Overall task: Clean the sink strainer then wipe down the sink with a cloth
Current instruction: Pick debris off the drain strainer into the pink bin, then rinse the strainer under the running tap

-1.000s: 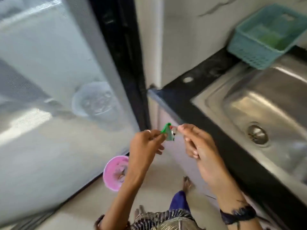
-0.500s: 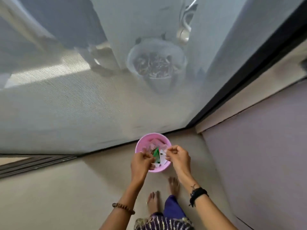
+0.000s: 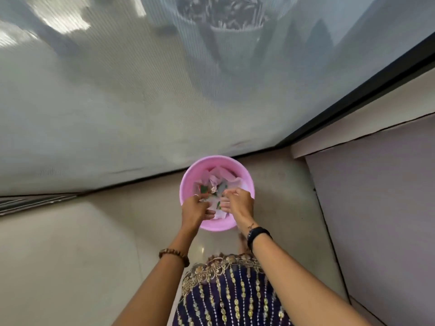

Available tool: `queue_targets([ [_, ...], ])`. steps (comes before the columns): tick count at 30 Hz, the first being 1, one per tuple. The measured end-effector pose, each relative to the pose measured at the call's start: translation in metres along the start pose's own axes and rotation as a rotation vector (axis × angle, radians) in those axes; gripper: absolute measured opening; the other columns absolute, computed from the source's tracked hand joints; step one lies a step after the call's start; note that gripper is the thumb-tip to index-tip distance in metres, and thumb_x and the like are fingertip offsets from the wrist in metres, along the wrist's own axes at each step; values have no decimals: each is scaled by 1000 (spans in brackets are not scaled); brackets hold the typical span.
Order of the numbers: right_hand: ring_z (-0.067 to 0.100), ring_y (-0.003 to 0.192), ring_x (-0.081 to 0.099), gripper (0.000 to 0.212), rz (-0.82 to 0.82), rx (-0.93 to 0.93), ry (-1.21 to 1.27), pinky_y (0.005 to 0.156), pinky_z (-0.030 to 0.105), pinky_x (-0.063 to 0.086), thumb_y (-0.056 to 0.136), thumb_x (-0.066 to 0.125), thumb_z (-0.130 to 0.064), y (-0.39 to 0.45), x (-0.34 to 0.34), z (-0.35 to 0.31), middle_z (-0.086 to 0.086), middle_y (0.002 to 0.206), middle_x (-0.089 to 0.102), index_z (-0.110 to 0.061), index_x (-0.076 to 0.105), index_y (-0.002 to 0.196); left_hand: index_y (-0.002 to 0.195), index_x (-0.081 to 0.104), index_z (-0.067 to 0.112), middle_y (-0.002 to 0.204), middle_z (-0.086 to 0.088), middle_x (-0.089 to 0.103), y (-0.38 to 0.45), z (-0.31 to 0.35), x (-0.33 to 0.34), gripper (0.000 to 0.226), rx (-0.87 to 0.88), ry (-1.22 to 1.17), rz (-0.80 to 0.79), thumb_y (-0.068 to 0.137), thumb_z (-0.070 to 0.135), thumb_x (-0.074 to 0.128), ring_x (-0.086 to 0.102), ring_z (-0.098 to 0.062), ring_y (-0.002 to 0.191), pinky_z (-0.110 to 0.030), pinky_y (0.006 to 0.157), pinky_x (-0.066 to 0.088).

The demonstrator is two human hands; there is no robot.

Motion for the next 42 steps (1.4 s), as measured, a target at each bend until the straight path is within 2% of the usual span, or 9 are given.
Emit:
queue_targets([
  [3,10,32,51,18,-5,100,239,35,16,41,87,52,-12,-48,-17,-24,-1,44,60,-10,62,71,97,60,-3,69,-11,61,-53,36,2,16,-23,-195,-11,91,5,48,55,-18,52,-17,43,49],
  [5,5,25,36,25,15,122,442,29,13,30,88,53,-15,-98,-43,-55,-8,33,45,-14,57,63,79,59,7,57,-4,54,-108,72,4,17,-54,-326,-33,91,12,49,46,-11,41,-16,36,39],
  [9,4,22,21,34,-107,62,845,24,13,15,88,47,-18,-222,-106,-138,-8,32,31,-17,41,55,59,47,16,34,8,38,-244,160,18,32,-33,-499,-189,91,19,46,30,-4,28,-13,30,24],
  [15,3,23,21,35,-193,-344,1039,24,14,17,93,40,-22,-399,-238,-227,-8,34,29,-19,37,58,55,42,19,37,9,29,-445,276,71,37,208,-506,-623,92,24,44,21,-3,28,-14,28,17],
  [19,2,26,21,36,2,-536,1068,26,14,17,92,43,-23,-472,-335,-228,-9,37,30,-20,43,56,51,42,21,40,8,31,-541,308,130,41,397,-309,-832,93,26,42,23,-5,33,-16,34,19],
  [23,3,26,21,36,225,-589,1182,26,15,16,91,45,-24,-509,-424,-199,-8,36,31,-20,46,55,50,40,20,38,7,32,-604,311,211,43,394,-129,-970,93,24,41,24,-5,31,-15,32,19],
  [33,1,27,33,20,774,-461,1140,30,12,23,89,54,-19,-510,-635,-82,-9,39,49,-15,61,70,53,47,18,39,7,36,-669,259,436,41,477,366,-996,93,19,40,27,-4,31,-16,33,21],
  [37,3,43,48,19,1033,-349,955,44,16,36,85,59,-16,-511,-718,-18,-5,58,59,-18,59,66,66,58,13,42,6,50,-689,227,527,32,490,517,-1011,94,15,43,41,-4,32,-17,37,33],
  [42,15,76,57,4,1316,-205,618,59,18,41,89,57,-16,-514,-804,55,5,93,65,-15,61,88,75,62,8,67,-6,60,-699,192,622,17,467,628,-1027,89,4,53,55,-13,55,-13,44,48],
])
Point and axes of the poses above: each hand's wrist, its own y-axis towards the middle knuckle, its own x-axis out of the palm, z = x × y, the point moved 7 cm from there along y, towards the middle knuckle
